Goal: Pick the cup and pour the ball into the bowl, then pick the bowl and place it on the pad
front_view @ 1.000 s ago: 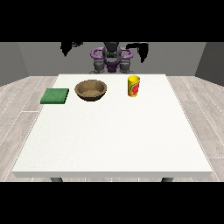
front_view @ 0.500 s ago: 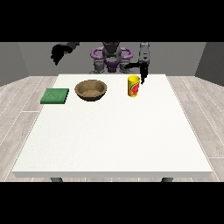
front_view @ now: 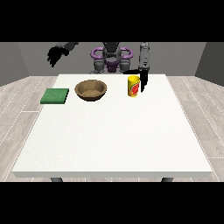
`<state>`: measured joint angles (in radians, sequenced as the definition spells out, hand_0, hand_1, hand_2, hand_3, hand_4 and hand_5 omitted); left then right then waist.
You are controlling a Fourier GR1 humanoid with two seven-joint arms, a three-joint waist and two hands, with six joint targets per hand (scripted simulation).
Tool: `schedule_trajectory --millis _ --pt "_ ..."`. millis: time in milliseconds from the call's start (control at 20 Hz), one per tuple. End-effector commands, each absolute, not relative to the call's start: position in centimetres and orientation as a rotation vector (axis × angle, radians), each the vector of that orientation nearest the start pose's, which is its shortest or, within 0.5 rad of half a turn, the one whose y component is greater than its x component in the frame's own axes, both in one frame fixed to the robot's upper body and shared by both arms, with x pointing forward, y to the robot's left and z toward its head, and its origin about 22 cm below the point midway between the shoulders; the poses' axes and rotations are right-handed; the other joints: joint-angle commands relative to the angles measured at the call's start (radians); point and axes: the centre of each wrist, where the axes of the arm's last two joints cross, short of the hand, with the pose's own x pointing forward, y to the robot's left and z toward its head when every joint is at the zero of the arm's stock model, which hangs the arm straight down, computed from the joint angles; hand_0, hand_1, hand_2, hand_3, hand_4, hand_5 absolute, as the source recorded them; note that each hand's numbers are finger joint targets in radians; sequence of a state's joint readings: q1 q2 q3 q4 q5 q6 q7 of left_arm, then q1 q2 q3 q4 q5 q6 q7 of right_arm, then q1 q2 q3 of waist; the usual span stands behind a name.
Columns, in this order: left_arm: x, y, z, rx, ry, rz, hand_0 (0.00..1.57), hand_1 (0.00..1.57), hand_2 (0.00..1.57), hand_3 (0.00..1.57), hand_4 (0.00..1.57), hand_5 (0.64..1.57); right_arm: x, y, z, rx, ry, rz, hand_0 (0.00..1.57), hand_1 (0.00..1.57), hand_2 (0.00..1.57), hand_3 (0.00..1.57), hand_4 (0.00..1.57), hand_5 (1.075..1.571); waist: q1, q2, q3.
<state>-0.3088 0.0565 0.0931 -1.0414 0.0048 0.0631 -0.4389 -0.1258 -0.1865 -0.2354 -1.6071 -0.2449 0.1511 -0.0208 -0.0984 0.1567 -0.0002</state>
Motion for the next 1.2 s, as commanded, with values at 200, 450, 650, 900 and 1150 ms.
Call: schedule_trajectory --millis 200,450,650,900,1150 --pt "30.7 26.3 -8.4 0.114 -1.743 0.036 0.0 0.0 0.0 0.0 0.65 1.535 26.2 -32.9 5.1 0.053 -1.801 -0.053 0.0 0.0 0.0 0.0 0.68 1.566 -0.028 0.021 -0.0002" --pt "31.4 23.1 -8.7 0.338 -1.779 -0.086 1.23 1.23 1.57 1.57 1.34 1.481 27.8 -34.3 8.8 0.085 -1.862 -0.044 0.0 0.0 0.0 0.14 0.65 1.569 -0.085 0.075 -0.0001" --pt "30.0 24.0 -10.7 0.392 -1.765 -0.058 1.28 1.28 1.57 1.57 1.37 1.457 26.6 -37.2 10.4 0.079 -1.851 -0.013 0.0 0.0 0.0 0.16 0.64 1.568 -0.111 0.055 -0.0002" --pt "30.7 20.5 -9.6 0.408 -1.651 -0.23 1.28 1.28 1.57 1.57 1.39 1.436 25.8 -40.2 6.3 0.018 -1.675 -0.105 0.0 0.0 0.0 0.27 0.64 1.568 -0.014 -0.13 0.002" --pt "34.7 16.8 -5.2 0.598 -1.687 -0.428 1.3 1.3 1.57 1.57 1.4 1.488 26.8 -40.0 6.4 0.039 -1.625 -0.094 0.0 0.0 0.0 0.28 0.64 1.564 -0.025 -0.178 0.0033"
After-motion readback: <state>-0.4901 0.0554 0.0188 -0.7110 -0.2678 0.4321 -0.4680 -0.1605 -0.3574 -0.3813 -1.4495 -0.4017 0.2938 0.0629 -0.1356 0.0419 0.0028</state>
